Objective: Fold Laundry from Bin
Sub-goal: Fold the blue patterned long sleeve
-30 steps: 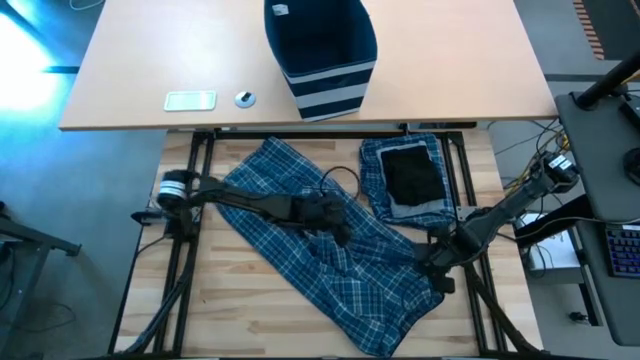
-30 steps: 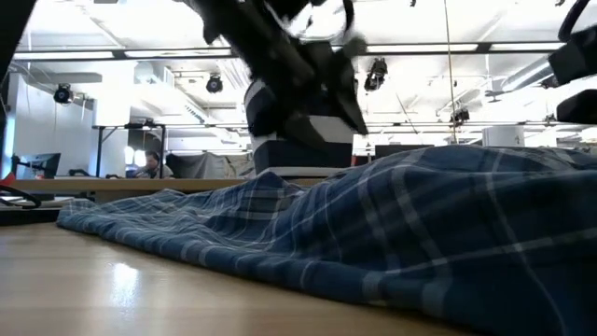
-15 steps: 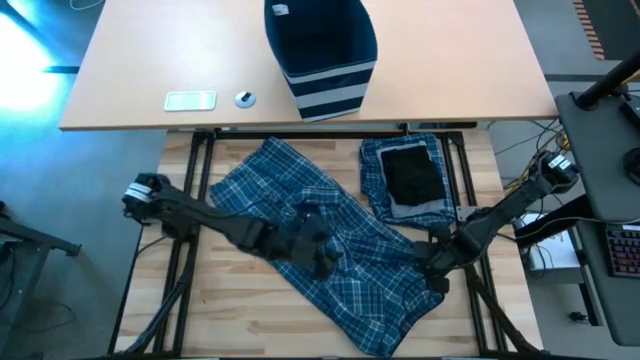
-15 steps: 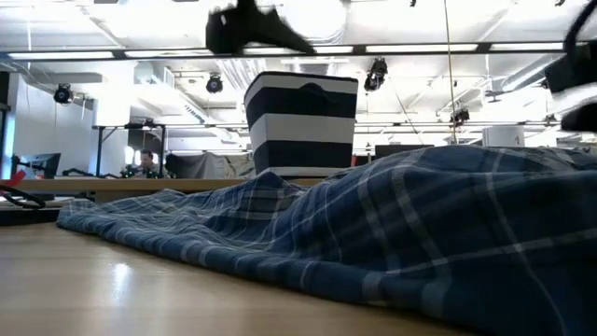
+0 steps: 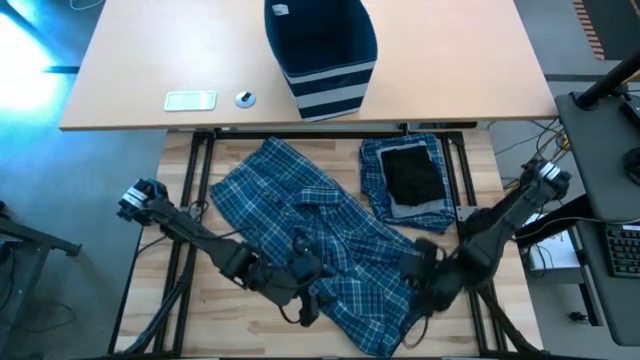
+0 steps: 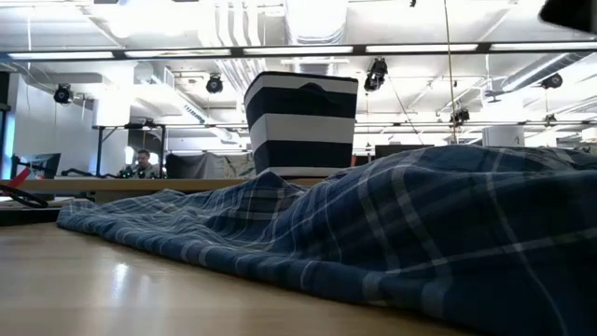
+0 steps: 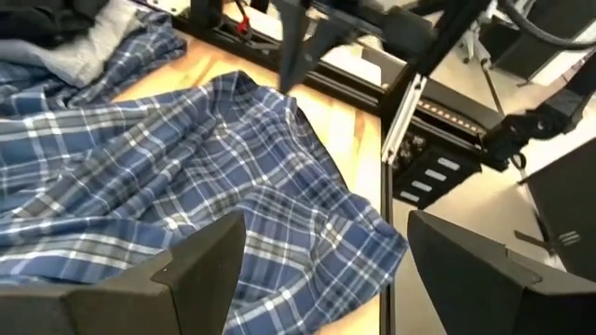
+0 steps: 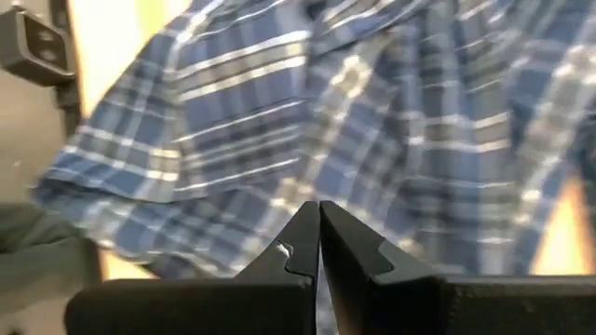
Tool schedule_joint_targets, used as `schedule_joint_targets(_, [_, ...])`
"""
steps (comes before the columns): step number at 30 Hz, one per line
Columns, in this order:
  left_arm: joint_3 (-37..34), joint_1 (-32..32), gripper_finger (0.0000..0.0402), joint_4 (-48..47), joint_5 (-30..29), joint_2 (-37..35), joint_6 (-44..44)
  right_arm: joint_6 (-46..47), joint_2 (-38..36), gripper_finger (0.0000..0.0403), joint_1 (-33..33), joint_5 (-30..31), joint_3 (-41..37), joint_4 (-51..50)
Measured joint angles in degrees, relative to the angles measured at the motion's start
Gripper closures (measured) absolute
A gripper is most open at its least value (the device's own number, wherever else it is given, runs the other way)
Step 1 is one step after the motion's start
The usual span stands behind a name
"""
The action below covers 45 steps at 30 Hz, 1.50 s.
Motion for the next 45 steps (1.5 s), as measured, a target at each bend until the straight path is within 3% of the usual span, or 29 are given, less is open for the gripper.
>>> schedule_joint_targets(10, [-0.47,-1.05,0.0118,0.71,-0.03,4.25,0.12,10.26,19.90,0.0390,4.57,-3.25,17.86,0.24])
schedule_joint_targets(16, [-0.28,-1.10,0.0118,2.10,-0.01,11.03,-0.96,13.50,28.72,0.0327,5.49,-10.44,23.21,6.44])
schedule_joint_targets(23, [0.86,-1.53,0.0118,2.47,2.91,16.45,-4.92,6.12,32.61,0.0243,7.35,-10.14,25.03,10.34])
schedule_joint_targets(30, [1.12,-6.69,0.0118,5.17,-1.43,16.86,-5.66,5.13,32.50,0.0229,14.20,-7.37,25.02,2.46])
schedule_joint_targets(33, [4.61,-8.57,0.0118,9.18,-2.15,18.85,-3.38,2.66,33.41,0.0229,15.88,-6.28,24.84,0.83])
schedule_joint_targets(39, [17.36,-9.43,0.0118,6.32,-2.44,29.22,-2.70,-4.76,36.41,0.0229,15.26,1.71,26.52,5.63])
schedule_joint_targets(45, [31.45,-9.60,0.0118,1.36,-2.05,37.78,-2.04,-9.33,40.78,0.0229,14.91,1.99,29.77,6.01])
